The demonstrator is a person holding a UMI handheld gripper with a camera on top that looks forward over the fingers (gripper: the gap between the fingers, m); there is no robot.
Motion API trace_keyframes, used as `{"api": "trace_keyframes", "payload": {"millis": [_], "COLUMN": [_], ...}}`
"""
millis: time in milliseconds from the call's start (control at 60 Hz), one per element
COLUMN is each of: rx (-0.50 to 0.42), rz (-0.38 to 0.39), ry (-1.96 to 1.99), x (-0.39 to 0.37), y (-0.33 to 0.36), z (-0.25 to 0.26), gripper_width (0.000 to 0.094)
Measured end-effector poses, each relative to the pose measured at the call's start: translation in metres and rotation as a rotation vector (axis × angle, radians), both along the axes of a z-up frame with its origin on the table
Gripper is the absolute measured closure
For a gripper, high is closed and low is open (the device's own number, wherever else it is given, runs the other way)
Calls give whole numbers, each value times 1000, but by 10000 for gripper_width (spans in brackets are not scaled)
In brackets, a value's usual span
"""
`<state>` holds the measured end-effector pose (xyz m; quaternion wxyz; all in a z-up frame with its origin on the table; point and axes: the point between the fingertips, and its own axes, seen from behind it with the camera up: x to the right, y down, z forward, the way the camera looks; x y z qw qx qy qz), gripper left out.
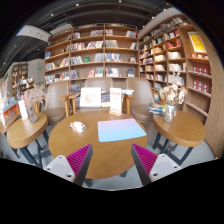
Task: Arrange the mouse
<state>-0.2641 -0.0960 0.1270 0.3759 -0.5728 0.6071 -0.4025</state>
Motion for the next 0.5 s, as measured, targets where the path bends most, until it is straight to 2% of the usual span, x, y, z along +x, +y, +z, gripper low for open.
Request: {"api": "trace_keyframes", "payload": {"millis": [367,500], "rx": [-69,-66], "rz": [73,108], "ry": [16,32], "x": [27,38], "y": [75,111], "z": [-5,-15], "gripper_width": [138,130]}}
